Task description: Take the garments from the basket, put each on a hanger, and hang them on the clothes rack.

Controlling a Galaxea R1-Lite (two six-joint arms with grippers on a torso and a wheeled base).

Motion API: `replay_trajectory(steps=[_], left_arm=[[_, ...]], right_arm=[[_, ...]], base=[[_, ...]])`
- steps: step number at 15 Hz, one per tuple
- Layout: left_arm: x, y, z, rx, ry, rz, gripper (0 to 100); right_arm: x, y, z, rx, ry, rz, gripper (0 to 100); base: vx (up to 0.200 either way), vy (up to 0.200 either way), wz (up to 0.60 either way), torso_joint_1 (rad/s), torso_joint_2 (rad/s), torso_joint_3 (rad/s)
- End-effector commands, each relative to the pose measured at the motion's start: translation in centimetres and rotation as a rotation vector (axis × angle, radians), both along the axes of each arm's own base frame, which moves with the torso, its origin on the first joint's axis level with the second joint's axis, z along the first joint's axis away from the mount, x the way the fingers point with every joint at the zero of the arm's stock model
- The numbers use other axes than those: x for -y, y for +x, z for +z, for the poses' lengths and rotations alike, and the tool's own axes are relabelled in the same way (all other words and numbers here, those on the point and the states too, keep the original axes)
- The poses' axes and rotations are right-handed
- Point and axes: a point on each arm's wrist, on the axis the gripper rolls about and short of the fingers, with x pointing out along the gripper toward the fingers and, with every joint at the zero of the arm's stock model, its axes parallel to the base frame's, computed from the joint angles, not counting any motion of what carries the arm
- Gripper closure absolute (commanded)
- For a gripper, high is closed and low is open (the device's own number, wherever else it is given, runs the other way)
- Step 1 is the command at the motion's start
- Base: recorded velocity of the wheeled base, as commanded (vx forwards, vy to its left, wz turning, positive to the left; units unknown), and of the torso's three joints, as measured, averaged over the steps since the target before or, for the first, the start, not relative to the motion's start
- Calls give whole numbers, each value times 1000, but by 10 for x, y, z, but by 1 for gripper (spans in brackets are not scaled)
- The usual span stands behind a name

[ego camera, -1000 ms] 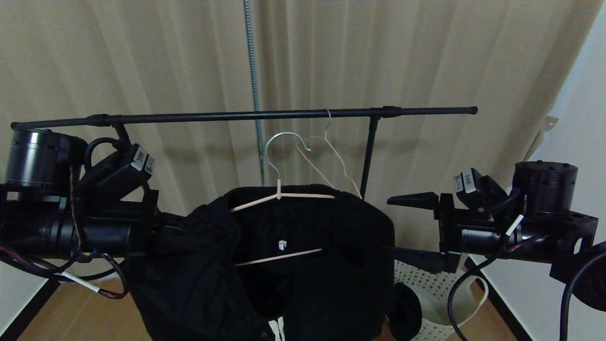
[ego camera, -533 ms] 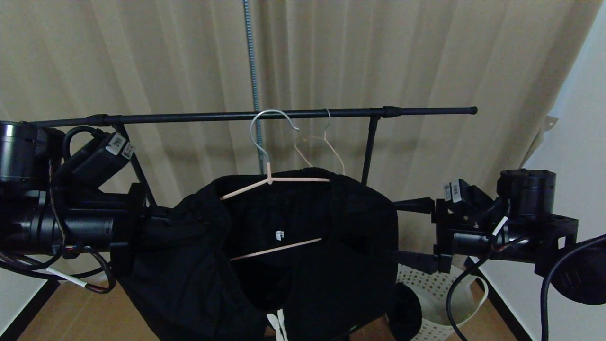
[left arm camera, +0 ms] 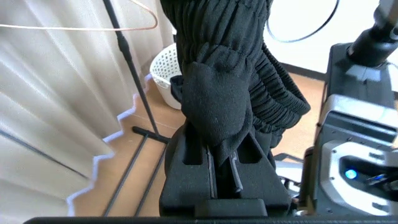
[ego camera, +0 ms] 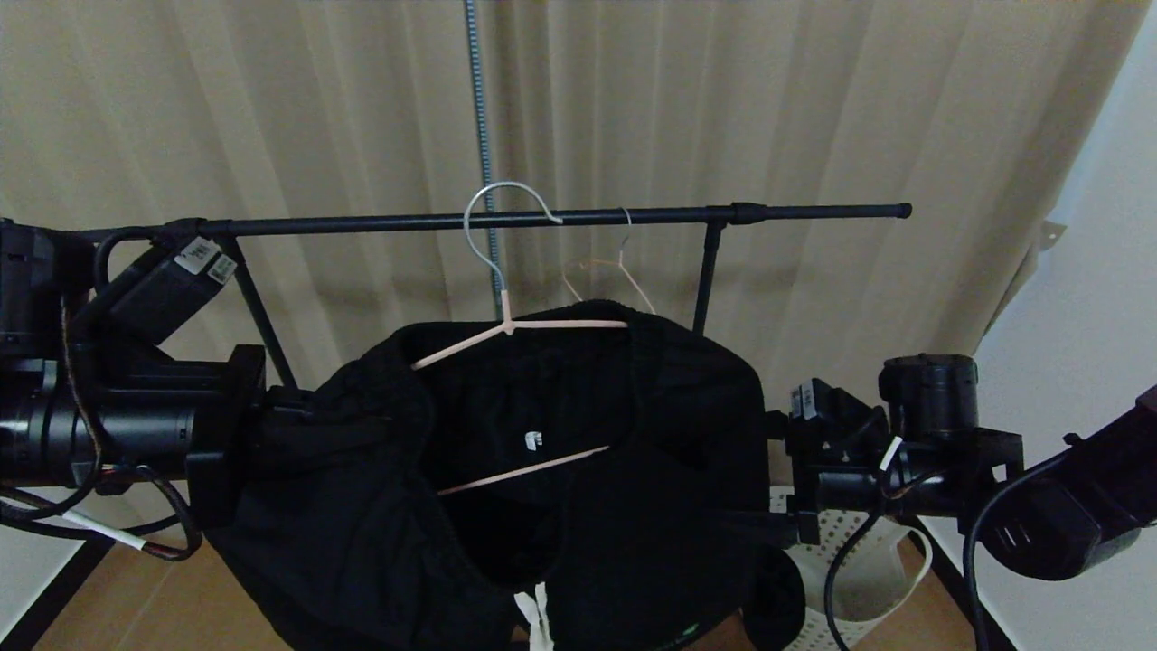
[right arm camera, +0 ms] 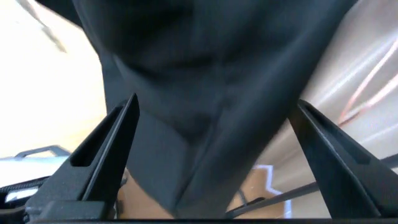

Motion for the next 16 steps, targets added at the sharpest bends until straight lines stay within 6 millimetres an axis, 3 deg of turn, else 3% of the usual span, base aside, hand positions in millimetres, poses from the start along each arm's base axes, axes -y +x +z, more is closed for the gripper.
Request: replay_trajectory(steps=[1,2,8,14,15,16], left_arm=[[2,-9,7,13,-12,-8,100],[2,-10,8,12,-15,-6,100],[-7,-16,15,8,-34,46,100],[-12,-15,13,-1,-34,73,100],[-12,-14,13,-2,-34,73,100],[-12,-14,12,-5,-33,73,100]], right_arm=[[-3,5,-9,-22,-6,4,0],[-3,5,-8,-20,-9,-2,100],[26,15,4,27,-2,-102,100],[26,13,6,21,-2,-102,100],[25,12,5,21,-4,-97,0],[24,9,3,27,-10,-88,0]], base=[[0,0,0,0,0,0],[0,0,0,0,0,0],[0,0,0,0,0,0],[0,0,0,0,0,0],[0,0,0,0,0,0],[0,0,0,0,0,0]])
